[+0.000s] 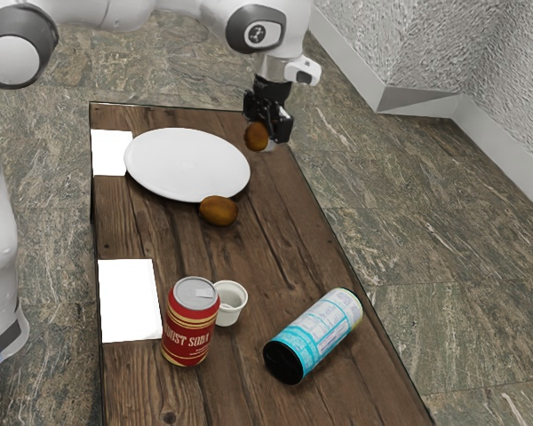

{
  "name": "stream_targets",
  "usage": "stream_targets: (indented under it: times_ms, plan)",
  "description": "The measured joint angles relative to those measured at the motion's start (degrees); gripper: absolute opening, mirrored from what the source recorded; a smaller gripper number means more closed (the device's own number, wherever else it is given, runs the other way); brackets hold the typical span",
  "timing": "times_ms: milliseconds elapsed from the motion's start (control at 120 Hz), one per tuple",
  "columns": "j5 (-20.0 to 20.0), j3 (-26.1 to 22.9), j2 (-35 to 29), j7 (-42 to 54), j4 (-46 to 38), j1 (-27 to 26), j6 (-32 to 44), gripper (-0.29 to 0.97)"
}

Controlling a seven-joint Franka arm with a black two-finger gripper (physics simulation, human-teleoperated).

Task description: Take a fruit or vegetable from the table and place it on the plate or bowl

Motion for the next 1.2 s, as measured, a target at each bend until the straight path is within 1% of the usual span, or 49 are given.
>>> stream_targets:
  times_ms: [108,250,342,383,425,533,592,750,767,842,925,1042,1200]
  plan:
    - [1.6,0.0,1.0,-2.0,0.5,6.4,-0.9,0.26]
    - [2.4,0.1,3.0,-4.0,0.6,14.0,-1.5,0.26]
    - [2.5,-0.2,5.7,-5.1,0.6,18.7,-1.5,0.26]
    - [2.5,-0.4,7.1,-5.6,1.1,19.7,-1.4,0.26]
    - [2.5,-0.5,8.1,-6.1,1.6,18.7,-1.4,0.25]
    - [2.5,-0.6,9.1,-7.2,2.0,10.0,-1.3,0.26]
    - [2.5,-0.5,9.3,-7.7,2.0,7.9,-1.2,0.26]
    - [2.5,-0.3,9.6,-8.9,2.0,9.8,-1.2,0.28]
    - [2.5,-0.3,9.6,-9.1,2.0,9.9,-1.2,0.29]
    - [2.4,-0.4,9.6,-9.6,2.0,9.7,-1.3,0.45]
    - [2.3,-0.7,9.5,-10.1,2.0,9.4,-1.5,0.56]
    - [2.3,-1.0,9.2,-10.7,2.4,9.3,-2.0,0.63]
    - [2.1,-0.9,9.1,-10.7,4.7,9.6,-4.1,0.66]
